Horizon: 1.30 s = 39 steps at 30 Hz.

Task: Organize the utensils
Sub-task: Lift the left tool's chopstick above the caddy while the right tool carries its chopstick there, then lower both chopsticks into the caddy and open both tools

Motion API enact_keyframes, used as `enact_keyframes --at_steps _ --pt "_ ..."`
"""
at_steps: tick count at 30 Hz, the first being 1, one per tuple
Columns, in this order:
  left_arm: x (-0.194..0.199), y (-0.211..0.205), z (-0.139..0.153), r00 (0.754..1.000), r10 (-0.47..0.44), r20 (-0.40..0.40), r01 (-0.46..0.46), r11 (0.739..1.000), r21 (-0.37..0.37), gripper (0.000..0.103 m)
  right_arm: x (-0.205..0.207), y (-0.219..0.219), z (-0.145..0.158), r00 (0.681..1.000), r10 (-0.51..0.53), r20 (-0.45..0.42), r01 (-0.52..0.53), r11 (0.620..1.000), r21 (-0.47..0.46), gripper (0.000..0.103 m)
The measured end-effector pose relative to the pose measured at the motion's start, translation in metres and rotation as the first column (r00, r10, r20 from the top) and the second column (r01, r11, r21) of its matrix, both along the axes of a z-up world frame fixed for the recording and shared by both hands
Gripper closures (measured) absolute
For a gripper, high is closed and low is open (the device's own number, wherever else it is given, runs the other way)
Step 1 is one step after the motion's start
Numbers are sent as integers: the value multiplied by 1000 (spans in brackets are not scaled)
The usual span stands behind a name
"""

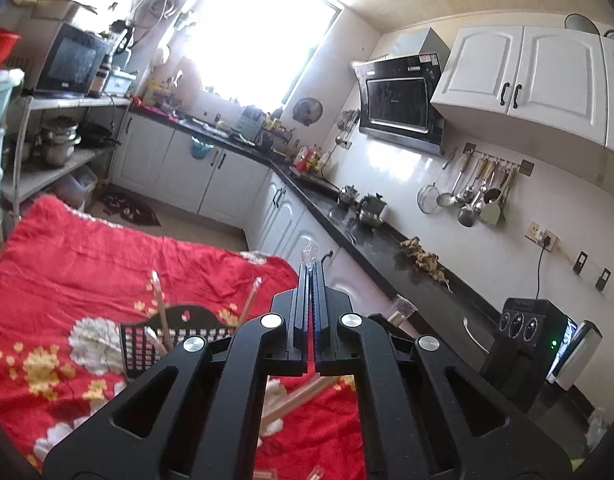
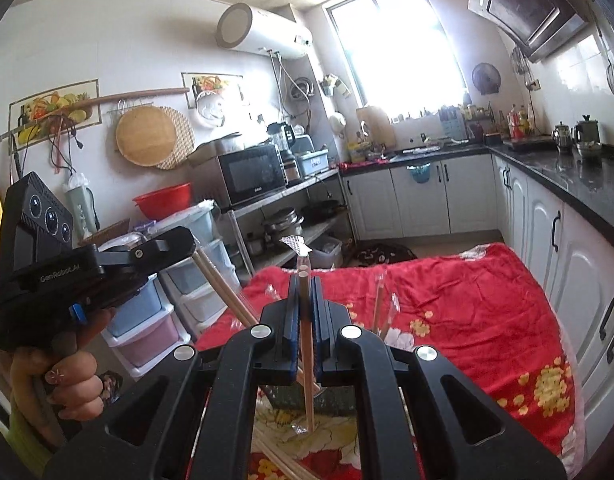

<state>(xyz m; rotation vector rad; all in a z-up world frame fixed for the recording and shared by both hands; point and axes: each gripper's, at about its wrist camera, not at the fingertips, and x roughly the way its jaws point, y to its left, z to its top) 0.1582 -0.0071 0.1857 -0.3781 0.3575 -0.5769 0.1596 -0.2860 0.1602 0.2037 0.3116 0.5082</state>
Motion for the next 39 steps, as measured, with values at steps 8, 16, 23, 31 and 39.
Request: enact_keyframes --at_steps 8,16,23,31,39 --pt "6 6 22 997 48 52 -49 999 10 103 6 -1 20 997 -25 66 23 999 24 97" --pt "21 16 28 994 92 62 -92 996 -8 103 14 -1 44 988 -39 151 31 998 54 97" --pt "33 17 16 995 93 35 -92 996 -20 103 25 0 59 977 -54 208 41 997 65 97" --pt "45 16 -4 996 90 -3 -90 996 -26 103 43 10 57 974 -58 219 48 998 49 97" --pt "55 13 -26 995 83 -56 -84 996 -7 103 62 19 41 977 -65 204 59 998 34 97"
